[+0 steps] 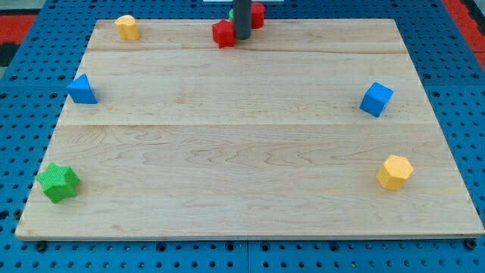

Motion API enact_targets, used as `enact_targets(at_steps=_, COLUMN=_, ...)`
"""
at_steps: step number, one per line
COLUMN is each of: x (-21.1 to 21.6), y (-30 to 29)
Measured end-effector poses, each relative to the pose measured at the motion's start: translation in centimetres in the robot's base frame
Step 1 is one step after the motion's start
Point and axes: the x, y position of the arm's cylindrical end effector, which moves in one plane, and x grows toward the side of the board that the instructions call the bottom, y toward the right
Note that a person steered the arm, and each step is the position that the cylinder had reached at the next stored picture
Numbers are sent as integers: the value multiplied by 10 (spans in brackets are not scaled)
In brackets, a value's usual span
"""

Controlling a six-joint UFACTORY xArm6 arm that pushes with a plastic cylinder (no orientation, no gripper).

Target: Move the circles to the top center of the board

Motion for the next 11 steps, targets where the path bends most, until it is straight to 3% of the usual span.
enact_targets(at_steps=1, x=1, y=-54)
enact_targets(at_steps=2, x=-1, y=-68)
enact_targets(at_steps=3, x=-41, y=-50)
enact_targets(at_steps=5, x=-43, y=-40)
enact_targets(at_steps=6, x=-19, y=2)
enact_targets(at_steps=7, x=32, y=77)
enact_targets(at_steps=8, x=47, y=36)
enact_targets(at_steps=9, x=-40, y=-31)
enact_targets(at_steps=10, x=-42, y=-26)
enact_targets(at_steps=11, x=-42, y=81)
